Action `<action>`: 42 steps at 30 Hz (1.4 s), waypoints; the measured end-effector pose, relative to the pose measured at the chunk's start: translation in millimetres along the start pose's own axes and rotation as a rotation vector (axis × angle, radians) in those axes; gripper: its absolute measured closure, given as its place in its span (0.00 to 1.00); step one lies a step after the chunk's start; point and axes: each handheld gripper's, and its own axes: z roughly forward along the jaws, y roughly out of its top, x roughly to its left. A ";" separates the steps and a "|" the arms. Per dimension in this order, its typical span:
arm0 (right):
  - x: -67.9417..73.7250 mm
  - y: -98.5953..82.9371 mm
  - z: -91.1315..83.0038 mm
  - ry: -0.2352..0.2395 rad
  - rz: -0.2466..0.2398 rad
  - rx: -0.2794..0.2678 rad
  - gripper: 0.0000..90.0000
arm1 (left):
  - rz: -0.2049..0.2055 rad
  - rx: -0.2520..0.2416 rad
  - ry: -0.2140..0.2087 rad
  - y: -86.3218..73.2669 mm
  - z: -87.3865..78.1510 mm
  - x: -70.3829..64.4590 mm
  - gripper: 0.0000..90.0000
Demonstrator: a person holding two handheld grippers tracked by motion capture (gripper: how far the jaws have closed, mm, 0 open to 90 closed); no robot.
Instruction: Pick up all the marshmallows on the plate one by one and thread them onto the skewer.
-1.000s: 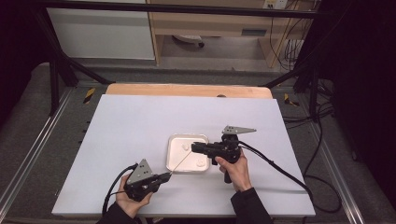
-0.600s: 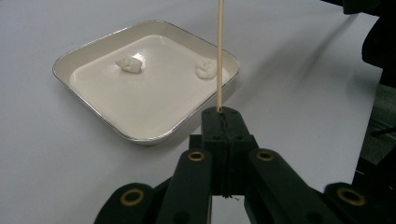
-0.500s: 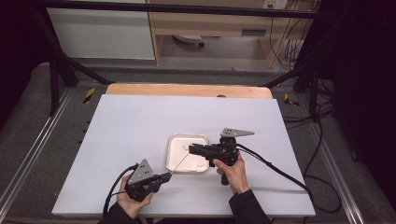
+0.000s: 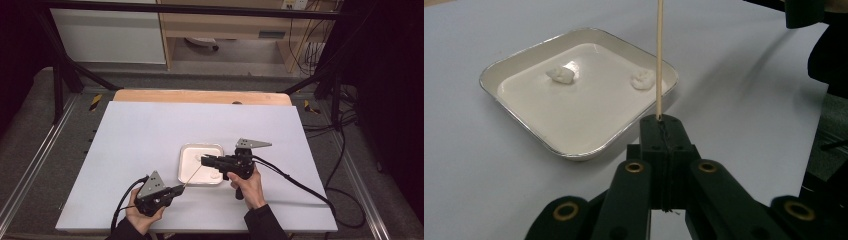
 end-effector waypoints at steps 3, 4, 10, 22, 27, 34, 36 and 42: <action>0.6 -0.4 0.0 0.000 0.000 -0.006 0.91 | -0.003 -0.004 -0.001 0.6 -0.2 -0.2 0.99; 0.7 -0.7 0.4 0.003 0.002 -0.006 0.91 | -0.003 -0.003 0.003 0.3 0.3 -0.5 0.99; 0.3 -3.4 2.5 0.003 0.002 -0.002 0.91 | -0.003 0.001 -0.002 -0.2 1.4 -0.6 0.99; 0.8 -5.2 3.3 0.004 0.002 0.004 0.91 | -0.009 0.000 0.002 0.5 2.4 -0.6 0.99; 1.6 -5.8 3.2 0.004 0.000 0.004 0.91 | -0.015 -0.001 -0.001 1.9 4.3 -0.4 0.99; 0.5 -12.0 8.1 0.006 0.004 0.032 0.91 | -0.007 0.002 -0.007 4.6 8.4 -1.9 0.99; -0.4 -13.1 9.0 0.000 0.004 0.037 0.91 | -0.007 0.005 -0.005 4.4 9.0 -1.3 0.99; 0.9 -14.0 8.7 -0.001 0.007 0.038 0.90 | -0.005 -0.003 -0.004 5.1 9.5 -1.4 0.99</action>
